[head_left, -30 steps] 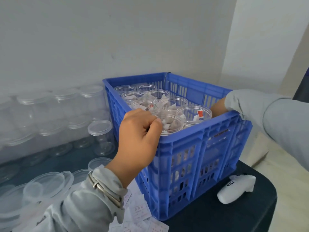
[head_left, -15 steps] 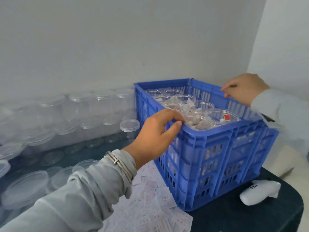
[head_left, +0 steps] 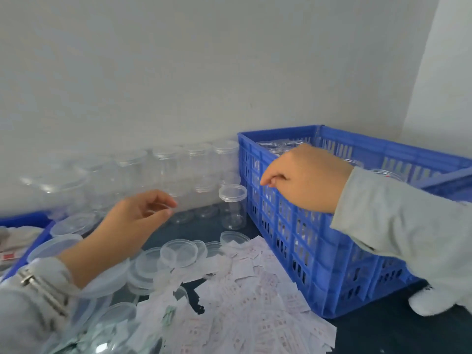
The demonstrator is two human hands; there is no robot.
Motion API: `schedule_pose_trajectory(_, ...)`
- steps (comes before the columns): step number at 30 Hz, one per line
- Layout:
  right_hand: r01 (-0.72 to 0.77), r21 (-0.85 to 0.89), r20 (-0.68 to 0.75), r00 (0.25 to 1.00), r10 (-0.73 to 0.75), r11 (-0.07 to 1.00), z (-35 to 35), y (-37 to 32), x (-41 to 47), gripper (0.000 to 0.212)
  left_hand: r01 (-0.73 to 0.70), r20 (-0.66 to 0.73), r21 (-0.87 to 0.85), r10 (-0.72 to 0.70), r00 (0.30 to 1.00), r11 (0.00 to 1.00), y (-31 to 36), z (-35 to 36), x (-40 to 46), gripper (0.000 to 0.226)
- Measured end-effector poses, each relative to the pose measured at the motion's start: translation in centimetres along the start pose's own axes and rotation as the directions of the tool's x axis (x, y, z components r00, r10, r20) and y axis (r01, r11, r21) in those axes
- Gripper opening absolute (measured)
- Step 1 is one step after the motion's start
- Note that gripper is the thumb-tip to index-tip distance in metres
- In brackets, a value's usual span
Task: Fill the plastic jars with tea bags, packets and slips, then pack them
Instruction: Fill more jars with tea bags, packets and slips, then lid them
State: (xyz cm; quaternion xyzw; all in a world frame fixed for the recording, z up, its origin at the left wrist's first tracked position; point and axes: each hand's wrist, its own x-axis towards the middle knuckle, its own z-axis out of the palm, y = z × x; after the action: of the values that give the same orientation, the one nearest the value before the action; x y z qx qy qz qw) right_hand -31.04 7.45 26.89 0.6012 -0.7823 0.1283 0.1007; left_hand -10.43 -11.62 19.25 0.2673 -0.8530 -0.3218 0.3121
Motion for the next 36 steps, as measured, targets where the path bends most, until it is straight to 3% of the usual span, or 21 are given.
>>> schedule_pose_trajectory(7,0.226,0.043,0.184,0.956,-0.230,0.973,4.4,-8.0,0.7,0.038,0.188,0.004,0.020,-0.189,0.982,0.982,-8.1,-3.9,-7.7,0.047)
schedule_pose_trajectory(12,0.261,0.047,0.255,0.930,-0.264,0.964,8.5,-10.8,3.3,0.036,0.334,-0.050,0.066,-0.331,0.942,0.940,-11.6,-5.3,-10.0,0.040)
schedule_pose_trajectory(17,0.060,0.126,0.288,0.953,-0.094,0.990,13.7,-10.5,8.5,0.041,0.399,-0.057,0.109,-0.395,0.917,0.910,-11.8,-4.7,-10.0,0.024)
schedule_pose_trajectory(24,-0.327,0.367,0.143,0.945,0.294,0.871,18.4,-10.1,17.3,0.050,0.200,-0.005,0.266,-0.206,0.979,0.943,-11.4,-3.5,-10.2,0.019)
schedule_pose_trajectory(26,-0.385,0.395,0.177,0.923,0.342,0.834,18.8,-10.3,19.5,0.045,0.151,0.012,0.301,-0.162,0.987,0.942,-11.5,-3.7,-10.1,0.019)
schedule_pose_trajectory(28,-0.387,0.354,0.354,0.898,0.261,0.851,19.9,-11.1,20.8,0.053,0.156,0.005,0.321,-0.166,0.986,0.934,-11.8,-4.2,-10.1,0.014)
schedule_pose_trajectory(30,-0.344,0.279,0.496,0.851,0.173,0.896,21.7,-12.6,21.0,0.074,0.167,-0.032,0.330,-0.166,0.986,0.929,-12.1,-4.4,-9.9,0.011)
schedule_pose_trajectory(32,-0.295,0.349,0.478,0.873,0.103,0.889,23.5,-14.4,21.0,0.082,0.163,-0.062,0.342,-0.151,0.987,0.925,-12.4,-4.5,-9.8,0.015)
schedule_pose_trajectory(36,-0.220,0.611,0.441,0.892,-0.096,0.760,25.9,-20.5,20.1,0.102,0.159,-0.042,0.363,-0.154,0.987,0.918,-12.5,-4.4,-9.7,0.019)
